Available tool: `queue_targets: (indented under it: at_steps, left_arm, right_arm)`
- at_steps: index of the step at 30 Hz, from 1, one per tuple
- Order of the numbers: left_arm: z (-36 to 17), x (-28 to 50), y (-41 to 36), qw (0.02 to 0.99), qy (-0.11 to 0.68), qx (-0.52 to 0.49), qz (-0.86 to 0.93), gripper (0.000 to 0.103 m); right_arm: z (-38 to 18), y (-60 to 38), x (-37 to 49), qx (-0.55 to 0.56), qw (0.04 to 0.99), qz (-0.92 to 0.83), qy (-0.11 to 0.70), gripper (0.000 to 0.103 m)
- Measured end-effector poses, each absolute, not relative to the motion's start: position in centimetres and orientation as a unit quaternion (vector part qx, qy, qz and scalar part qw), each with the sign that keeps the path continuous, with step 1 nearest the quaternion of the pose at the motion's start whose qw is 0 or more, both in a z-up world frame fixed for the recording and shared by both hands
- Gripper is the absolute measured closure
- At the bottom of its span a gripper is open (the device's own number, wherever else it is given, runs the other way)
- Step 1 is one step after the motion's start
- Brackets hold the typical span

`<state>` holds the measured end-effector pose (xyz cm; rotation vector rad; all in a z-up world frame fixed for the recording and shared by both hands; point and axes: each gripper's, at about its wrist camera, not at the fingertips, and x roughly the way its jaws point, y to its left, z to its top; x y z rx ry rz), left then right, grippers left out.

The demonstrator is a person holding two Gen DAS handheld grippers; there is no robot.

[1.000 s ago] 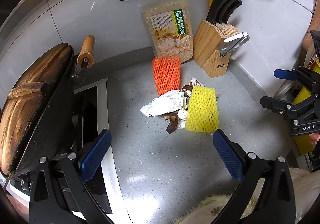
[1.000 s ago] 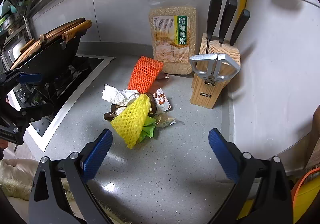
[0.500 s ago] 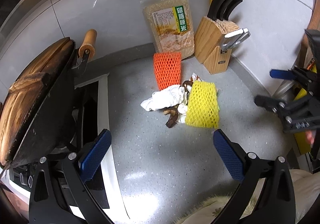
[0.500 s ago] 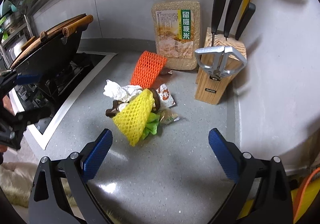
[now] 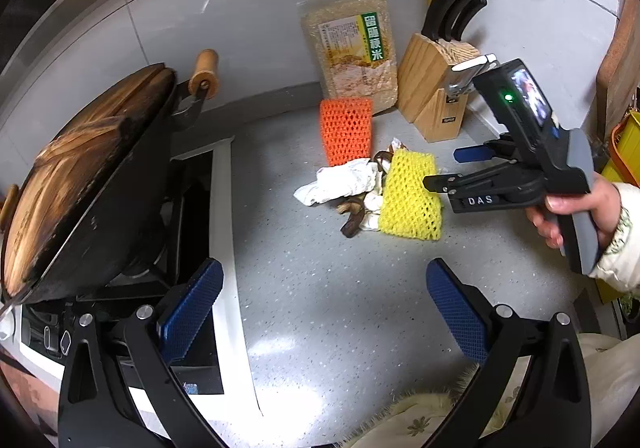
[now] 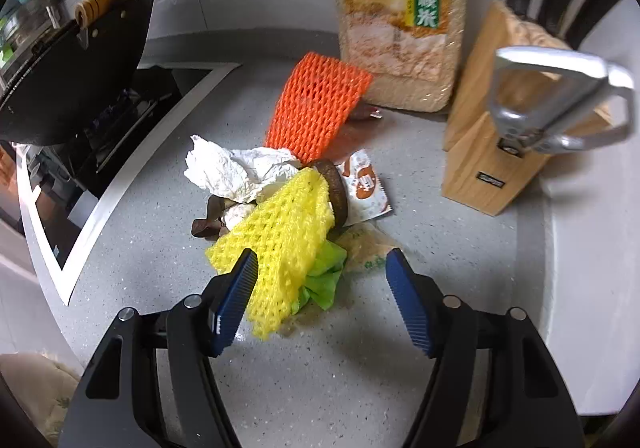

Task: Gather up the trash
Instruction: 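Close the right tool on the yellow mesh net, then lift the yellow mesh net with the right tool while the left tool grasps the green plastic bag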

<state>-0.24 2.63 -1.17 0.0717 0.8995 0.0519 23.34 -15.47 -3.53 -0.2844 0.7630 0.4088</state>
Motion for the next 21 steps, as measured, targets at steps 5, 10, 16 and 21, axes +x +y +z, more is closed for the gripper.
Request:
queue_targets:
  at_steps: [5, 10, 16, 21]
  left_arm:
    - [-1.1, -0.7, 3.1, 0.899, 0.435, 0.029, 0.033, 0.004]
    - [-1.3, -0.8, 3.2, 0.898, 0.437, 0.025, 0.030, 0.004]
    - [-1.5, -1.0, 3.5, 0.899, 0.437, 0.015, 0.036, 0.004]
    - [-2.3, -0.6, 4.0, 0.896, 0.442, 0.004, 0.033, 0.004]
  right_arm:
    - [-4.3, -14.9, 24.7, -0.132, 0.890, 0.199, 0.389, 0.038]
    - [-5.3, -14.3, 25.7, -0.123, 0.877, 0.216, 0.412, 0.054]
    - [-4.4, -14.0, 24.8, -0.106, 0.886, 0.225, 0.392, 0.093]
    - [-1.9, -15.5, 22.5, -0.078, 0.900, 0.223, 0.367, 0.096]
